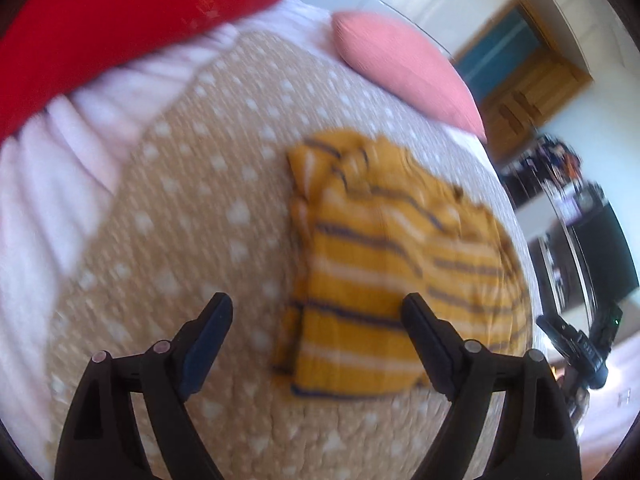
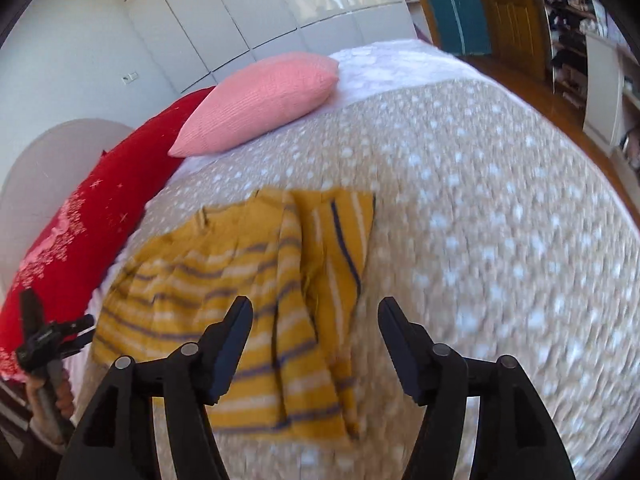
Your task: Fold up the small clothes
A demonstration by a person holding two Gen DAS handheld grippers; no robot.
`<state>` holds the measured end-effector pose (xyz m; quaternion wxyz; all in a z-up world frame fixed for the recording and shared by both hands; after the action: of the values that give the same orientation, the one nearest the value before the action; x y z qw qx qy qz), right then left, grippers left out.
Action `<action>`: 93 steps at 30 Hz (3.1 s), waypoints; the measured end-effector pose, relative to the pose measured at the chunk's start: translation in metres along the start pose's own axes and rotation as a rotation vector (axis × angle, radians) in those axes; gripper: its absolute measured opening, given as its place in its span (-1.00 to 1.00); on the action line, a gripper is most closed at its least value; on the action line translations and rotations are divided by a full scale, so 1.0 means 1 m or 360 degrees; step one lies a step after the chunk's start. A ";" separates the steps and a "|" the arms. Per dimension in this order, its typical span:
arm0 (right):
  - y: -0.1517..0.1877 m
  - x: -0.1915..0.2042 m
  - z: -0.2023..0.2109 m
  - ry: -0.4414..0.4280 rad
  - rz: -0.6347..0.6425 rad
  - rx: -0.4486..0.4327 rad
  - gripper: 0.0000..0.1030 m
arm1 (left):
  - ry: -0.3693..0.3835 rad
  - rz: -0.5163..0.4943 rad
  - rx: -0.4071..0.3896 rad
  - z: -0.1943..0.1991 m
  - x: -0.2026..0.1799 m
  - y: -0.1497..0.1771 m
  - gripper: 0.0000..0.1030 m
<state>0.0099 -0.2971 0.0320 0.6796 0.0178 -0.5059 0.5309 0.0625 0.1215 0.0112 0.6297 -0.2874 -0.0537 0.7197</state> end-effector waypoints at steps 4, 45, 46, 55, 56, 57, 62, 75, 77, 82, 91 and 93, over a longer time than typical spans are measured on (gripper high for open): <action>0.032 -0.006 -0.029 -0.0019 -0.0083 0.0064 0.39 | 0.0005 0.0045 0.0014 -0.018 -0.009 0.009 0.75; -0.002 0.279 -0.305 0.0102 0.0298 0.0561 -0.63 | 0.0023 0.0184 -0.0480 0.017 0.047 0.052 0.65; -0.002 0.282 -0.308 0.0121 0.0332 0.0556 -0.88 | 0.0034 0.0189 -0.0482 0.017 0.048 0.053 0.65; -0.006 0.312 -0.334 0.0138 0.0583 0.0454 -0.87 | 0.0063 0.0201 -0.0494 0.018 0.049 0.055 0.65; -0.004 0.311 -0.338 0.0130 0.0599 0.0465 -0.81 | 0.0062 0.0200 -0.0494 0.018 0.049 0.056 0.65; -0.001 0.308 -0.343 0.0110 0.0601 0.0490 -0.73 | 0.0063 0.0197 -0.0495 0.018 0.049 0.055 0.65; 0.001 0.304 -0.326 -0.0024 0.0547 0.0405 -0.24 | 0.0068 0.0194 -0.0486 0.015 0.049 0.053 0.67; 0.016 0.195 -0.157 0.0009 0.0433 0.0159 0.17 | 0.0005 0.0159 -0.0437 0.008 0.045 0.048 0.70; 0.022 0.161 -0.135 0.0066 0.0393 0.0156 0.17 | -0.0011 0.0151 -0.0431 0.008 0.044 0.048 0.70; 0.036 0.058 -0.075 0.0174 0.0091 0.0088 0.16 | -0.0047 0.0128 -0.0418 0.007 0.042 0.047 0.71; 0.058 0.001 -0.008 0.0146 -0.0076 -0.0178 0.21 | -0.0237 -0.0009 -0.0361 -0.004 0.023 0.043 0.81; 0.066 -0.013 -0.008 0.0137 -0.0134 -0.0184 0.21 | -0.0266 -0.0028 -0.0354 -0.005 0.021 0.043 0.81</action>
<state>-0.0323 -0.2735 -0.0150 0.7223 -0.0229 -0.5048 0.4722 0.0261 0.1309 -0.0193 0.5937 -0.2939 -0.1880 0.7251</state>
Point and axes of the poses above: each gripper's, at about its wrist camera, not at the fingertips, and z roughly against the way its jaws point, x to its left, y to its underside, the point moved 2 cm from there along -z, roughly the way its jaws point, and after that the axes turned 10 degrees about -y, right-handed, at the moved point
